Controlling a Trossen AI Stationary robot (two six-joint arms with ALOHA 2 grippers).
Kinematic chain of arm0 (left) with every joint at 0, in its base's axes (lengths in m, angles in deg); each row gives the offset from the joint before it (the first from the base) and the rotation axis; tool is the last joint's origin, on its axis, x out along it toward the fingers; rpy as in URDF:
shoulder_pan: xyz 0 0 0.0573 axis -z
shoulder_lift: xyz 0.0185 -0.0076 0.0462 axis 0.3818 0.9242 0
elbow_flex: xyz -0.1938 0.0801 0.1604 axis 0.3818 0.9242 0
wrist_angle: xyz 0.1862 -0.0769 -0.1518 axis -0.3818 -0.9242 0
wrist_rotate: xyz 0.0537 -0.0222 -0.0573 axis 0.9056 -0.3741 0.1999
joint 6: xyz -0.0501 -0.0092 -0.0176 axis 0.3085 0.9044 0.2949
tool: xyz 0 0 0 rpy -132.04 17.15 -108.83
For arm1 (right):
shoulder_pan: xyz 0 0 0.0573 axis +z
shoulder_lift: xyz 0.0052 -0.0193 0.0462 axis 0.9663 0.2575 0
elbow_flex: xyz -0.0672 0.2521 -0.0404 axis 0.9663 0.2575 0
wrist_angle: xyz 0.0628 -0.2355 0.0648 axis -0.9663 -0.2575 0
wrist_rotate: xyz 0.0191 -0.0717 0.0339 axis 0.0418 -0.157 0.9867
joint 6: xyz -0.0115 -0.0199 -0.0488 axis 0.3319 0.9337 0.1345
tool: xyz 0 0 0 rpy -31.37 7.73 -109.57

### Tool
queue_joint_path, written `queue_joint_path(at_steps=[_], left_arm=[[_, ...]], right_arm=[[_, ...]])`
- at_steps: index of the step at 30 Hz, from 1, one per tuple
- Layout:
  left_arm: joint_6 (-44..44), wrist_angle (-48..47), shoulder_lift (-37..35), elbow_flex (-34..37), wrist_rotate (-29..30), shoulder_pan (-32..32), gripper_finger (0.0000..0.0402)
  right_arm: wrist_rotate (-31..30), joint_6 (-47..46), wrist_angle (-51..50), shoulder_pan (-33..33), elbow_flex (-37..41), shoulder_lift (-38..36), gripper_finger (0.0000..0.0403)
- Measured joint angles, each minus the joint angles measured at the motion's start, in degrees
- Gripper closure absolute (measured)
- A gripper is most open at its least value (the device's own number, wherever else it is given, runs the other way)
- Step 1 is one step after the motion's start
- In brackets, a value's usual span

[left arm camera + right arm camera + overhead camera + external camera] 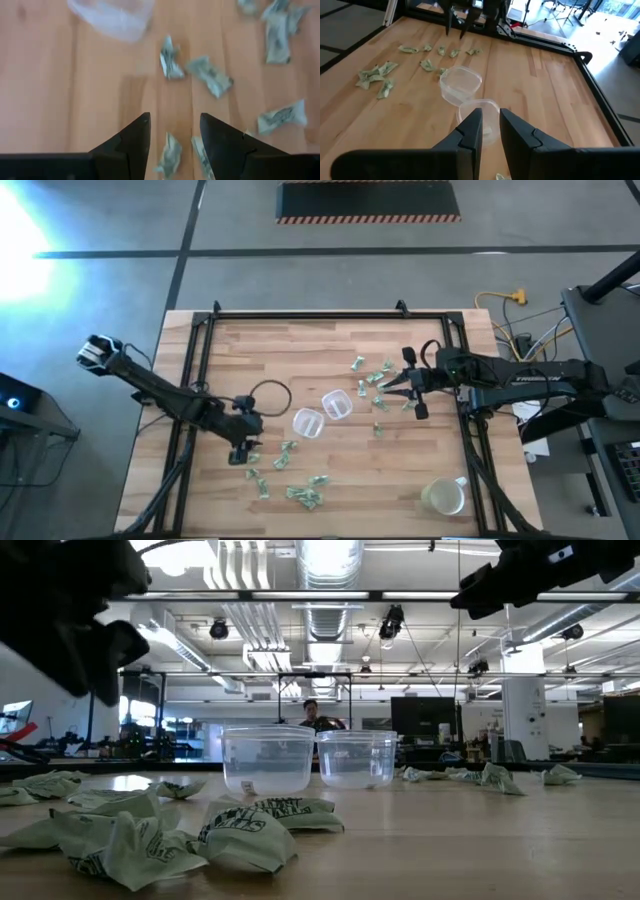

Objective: Pick and place items into bin
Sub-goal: Put the stevia packet into the left bin

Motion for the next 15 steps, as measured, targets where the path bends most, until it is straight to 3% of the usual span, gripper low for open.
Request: queue_joint_path(at_steps=[8,15], left_arm=[[3.6,-0.1,9.7,-0.5,0.0,2.9,0.0246],[4.7,-0.3,13.6,-0.3,0.0,4.1,0.0246]], right_arm=[[0.0,-0.3,0.9,0.0,0.0,0.0,0.0346],[0.0,-0.6,0.9,0.0,0.0,0.0,0.0346]])
